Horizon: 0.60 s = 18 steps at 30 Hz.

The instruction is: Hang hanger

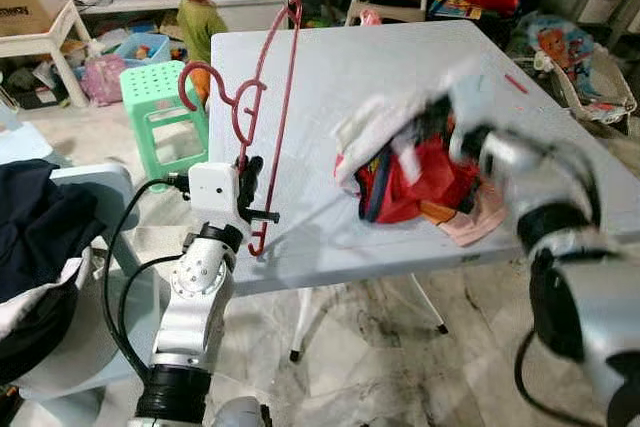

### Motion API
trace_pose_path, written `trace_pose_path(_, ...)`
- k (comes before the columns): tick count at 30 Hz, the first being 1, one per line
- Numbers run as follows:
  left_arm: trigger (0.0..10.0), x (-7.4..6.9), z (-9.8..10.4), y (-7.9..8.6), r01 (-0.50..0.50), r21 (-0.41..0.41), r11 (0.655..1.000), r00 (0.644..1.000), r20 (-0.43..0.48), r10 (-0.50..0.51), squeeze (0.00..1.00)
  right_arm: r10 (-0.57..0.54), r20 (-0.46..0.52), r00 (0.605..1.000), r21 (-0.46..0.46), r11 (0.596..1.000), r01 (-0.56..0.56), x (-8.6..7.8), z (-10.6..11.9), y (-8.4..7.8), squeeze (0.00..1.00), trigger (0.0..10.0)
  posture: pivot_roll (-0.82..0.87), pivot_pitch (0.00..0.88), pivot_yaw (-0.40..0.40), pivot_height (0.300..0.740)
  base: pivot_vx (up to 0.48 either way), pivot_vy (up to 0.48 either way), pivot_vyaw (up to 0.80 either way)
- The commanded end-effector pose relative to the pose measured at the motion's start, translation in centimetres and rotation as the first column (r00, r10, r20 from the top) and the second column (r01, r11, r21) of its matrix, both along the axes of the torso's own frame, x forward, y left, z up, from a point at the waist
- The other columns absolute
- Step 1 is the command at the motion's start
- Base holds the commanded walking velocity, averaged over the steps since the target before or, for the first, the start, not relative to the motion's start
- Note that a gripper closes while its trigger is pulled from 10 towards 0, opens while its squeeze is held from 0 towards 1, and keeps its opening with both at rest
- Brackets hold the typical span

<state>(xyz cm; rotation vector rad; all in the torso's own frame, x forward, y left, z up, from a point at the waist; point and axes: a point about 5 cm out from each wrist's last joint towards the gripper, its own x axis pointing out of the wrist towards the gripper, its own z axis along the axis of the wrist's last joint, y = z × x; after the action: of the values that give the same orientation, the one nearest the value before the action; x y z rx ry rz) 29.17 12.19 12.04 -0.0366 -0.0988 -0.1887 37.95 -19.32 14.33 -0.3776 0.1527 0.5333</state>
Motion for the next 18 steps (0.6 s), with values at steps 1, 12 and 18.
trace_pose_path(1, 10.0, -0.4, -2.3, -0.1, 0.005, 0.03, 1.0, 0.994, -0.111, -0.002, 0.0, 0.036, 0.082, 0.996, -0.021, 0.999, -0.035, 0.1, 1.4, 0.1, 1.0, 10.0, 0.04, 0.0, -0.025, 0.74, 0.0, 0.0, 0.0)
trace_pose_path(12, 10.0, -0.8, -2.7, 0.3, -0.01, 0.047, 0.999, 0.992, -0.127, 0.016, 0.0, -0.017, 0.152, 0.988, -0.142, 0.989, 0.039, -3.3, -1.8, -1.4, 1.0, 10.0, 0.03, 0.0, -0.023, 0.74, 0.0, 0.0, 0.0)
trace_pose_path(18, 10.0, -1.2, -2.9, 0.5, -0.027, 0.055, 0.998, 0.99, -0.136, 0.034, 0.0, -0.043, 0.182, 0.982, 0.155, 0.988, 0.014, -6.3, -1.4, -1.4, 1.0, 10.0, 0.03, 0.0, -0.016, 0.74, 0.0, 0.0, 0.0)
